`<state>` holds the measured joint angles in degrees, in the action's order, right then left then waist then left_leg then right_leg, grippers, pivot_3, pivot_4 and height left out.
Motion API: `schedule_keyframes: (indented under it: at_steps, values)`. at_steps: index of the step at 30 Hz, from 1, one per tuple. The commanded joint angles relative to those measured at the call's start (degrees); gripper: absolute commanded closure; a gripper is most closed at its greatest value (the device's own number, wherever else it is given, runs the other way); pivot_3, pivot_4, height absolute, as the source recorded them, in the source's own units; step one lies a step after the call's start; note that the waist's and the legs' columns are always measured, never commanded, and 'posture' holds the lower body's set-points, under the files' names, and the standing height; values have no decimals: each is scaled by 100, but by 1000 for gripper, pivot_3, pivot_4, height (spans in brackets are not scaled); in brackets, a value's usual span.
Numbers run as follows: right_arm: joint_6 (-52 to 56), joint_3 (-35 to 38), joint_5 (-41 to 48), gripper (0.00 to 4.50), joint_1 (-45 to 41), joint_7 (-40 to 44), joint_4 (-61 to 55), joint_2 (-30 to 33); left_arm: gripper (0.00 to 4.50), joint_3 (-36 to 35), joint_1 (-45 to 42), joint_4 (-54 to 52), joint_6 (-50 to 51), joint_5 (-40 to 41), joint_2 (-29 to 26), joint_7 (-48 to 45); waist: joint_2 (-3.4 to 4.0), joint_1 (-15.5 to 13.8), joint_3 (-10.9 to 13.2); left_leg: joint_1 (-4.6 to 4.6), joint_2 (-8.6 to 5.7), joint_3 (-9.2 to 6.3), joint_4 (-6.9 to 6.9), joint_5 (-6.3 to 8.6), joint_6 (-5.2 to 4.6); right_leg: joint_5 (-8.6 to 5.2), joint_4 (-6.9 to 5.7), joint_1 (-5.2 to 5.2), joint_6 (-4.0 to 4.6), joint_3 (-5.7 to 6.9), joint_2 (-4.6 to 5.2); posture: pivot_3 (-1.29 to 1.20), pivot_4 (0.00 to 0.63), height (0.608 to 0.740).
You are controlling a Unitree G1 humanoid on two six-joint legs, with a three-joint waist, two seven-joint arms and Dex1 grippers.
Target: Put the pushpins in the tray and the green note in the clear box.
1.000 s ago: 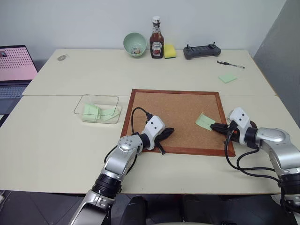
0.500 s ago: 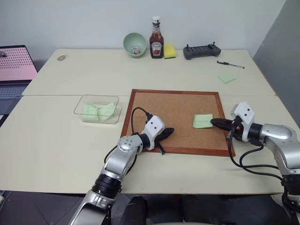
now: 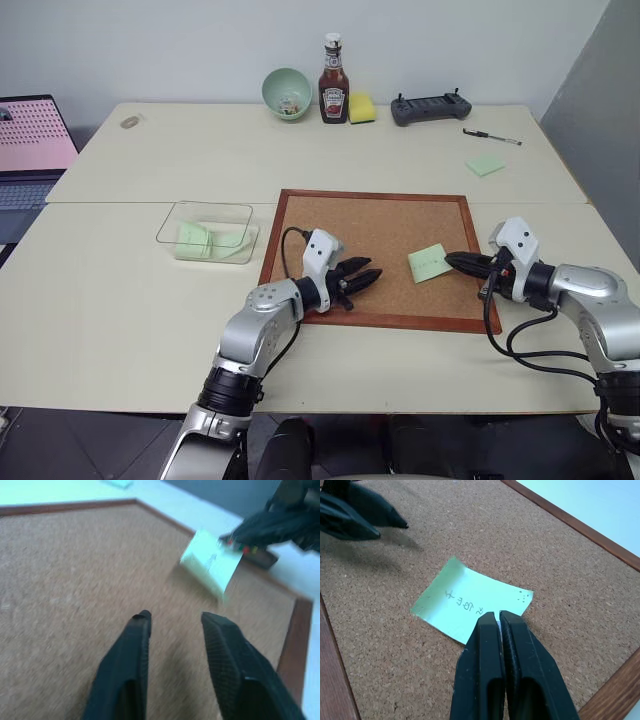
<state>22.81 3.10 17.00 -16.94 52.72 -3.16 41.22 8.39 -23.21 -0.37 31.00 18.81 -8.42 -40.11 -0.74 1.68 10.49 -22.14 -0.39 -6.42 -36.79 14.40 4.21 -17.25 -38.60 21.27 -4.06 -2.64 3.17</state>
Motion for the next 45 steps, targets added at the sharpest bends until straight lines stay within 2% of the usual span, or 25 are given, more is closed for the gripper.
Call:
schedule_keyframes:
  at_steps: [1,5,11,23,33,39,45]
  values:
    - [-97,24,41,4500,-128,-12,-179,-28,1790,-152,-282,-220,455,563,175,-92,-1,-1,1,0,0,0,0,0,0,0,0,0,0,0,0,0,150,740]
    - [-91,26,49,4500,-124,-24,-229,-34,1101,-88,-528,23,593,631,233,-152,-4,-1,2,-5,0,0,-1,0,0,0,0,3,0,1,0,0,150,740]
    - [-69,4,74,4500,-167,-43,-381,-72,1101,87,-942,539,656,651,340,-377,-4,5,2,-6,0,0,-1,0,1,0,1,4,0,1,-1,0,150,740]
    - [87,-118,150,4500,-372,-66,-861,-225,1101,390,-1712,1818,111,265,466,-876,-6,7,4,-26,-1,-5,-4,-1,1,0,1,18,0,7,-1,0,150,740]
    - [101,-133,131,4500,-363,-57,-898,-219,1101,36,-1637,1760,-516,154,245,-795,-6,10,4,-28,-1,-5,-4,-1,1,0,1,21,1,6,-1,0,150,740]
    - [33,-178,87,4500,-386,-8,-915,-190,41,-36,-1690,1813,-673,89,73,-905,-6,9,4,-29,-1,-6,-4,0,1,0,1,21,0,7,-1,0,150,740]
    - [-225,-300,-94,4500,-429,100,-931,-82,41,48,-1702,1761,-341,252,-52,-1306,-6,14,4,-30,-1,-6,-4,-1,1,0,0,23,1,7,-1,0,150,740]
